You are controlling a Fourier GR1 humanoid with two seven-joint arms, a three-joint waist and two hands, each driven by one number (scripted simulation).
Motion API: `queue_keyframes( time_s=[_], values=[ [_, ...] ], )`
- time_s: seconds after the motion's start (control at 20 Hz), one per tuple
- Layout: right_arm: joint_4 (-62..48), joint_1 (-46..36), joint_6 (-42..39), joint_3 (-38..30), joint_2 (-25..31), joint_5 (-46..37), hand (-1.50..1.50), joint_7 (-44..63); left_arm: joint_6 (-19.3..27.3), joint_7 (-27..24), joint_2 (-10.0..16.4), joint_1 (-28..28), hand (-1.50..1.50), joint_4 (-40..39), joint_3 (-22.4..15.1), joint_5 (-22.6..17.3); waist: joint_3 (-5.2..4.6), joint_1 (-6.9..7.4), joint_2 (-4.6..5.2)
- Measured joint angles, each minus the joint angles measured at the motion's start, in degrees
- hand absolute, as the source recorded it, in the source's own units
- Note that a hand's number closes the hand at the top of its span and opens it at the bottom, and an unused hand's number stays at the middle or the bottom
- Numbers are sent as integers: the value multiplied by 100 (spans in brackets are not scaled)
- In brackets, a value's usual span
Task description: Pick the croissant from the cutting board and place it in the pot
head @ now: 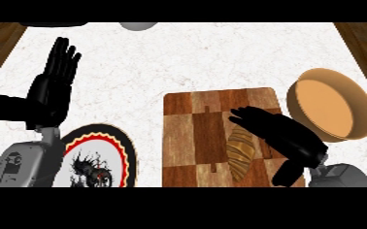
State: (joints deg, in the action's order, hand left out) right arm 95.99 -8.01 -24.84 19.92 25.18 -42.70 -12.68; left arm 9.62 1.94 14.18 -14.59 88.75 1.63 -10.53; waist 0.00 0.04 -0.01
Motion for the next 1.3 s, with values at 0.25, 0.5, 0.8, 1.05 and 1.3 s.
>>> queue_keyframes(
  time_s=[0.25,0.5,0.8,1.05,1.3],
  values=[
    [-604,-128,229,90,-437,-438,-150,-125,-23,-39,-143,-124,0,-158,40,130,0,1,3],
    [-1000,-233,384,54,-722,-761,-150,-379,-211,23,-80,-167,0,-179,270,80,-9,1,-3],
    [-1332,-343,489,209,-1022,-1134,150,-566,-251,60,-164,-145,0,-114,289,142,-53,0,-31],
    [-1500,-286,967,468,-1112,-1432,150,-1095,-318,41,-142,-188,0,-191,367,130,-60,-20,-42],
    [-1556,-302,1125,464,-1167,-1607,150,-1451,-308,133,-180,-187,0,-94,355,217,-62,-19,-49]
  ],
)
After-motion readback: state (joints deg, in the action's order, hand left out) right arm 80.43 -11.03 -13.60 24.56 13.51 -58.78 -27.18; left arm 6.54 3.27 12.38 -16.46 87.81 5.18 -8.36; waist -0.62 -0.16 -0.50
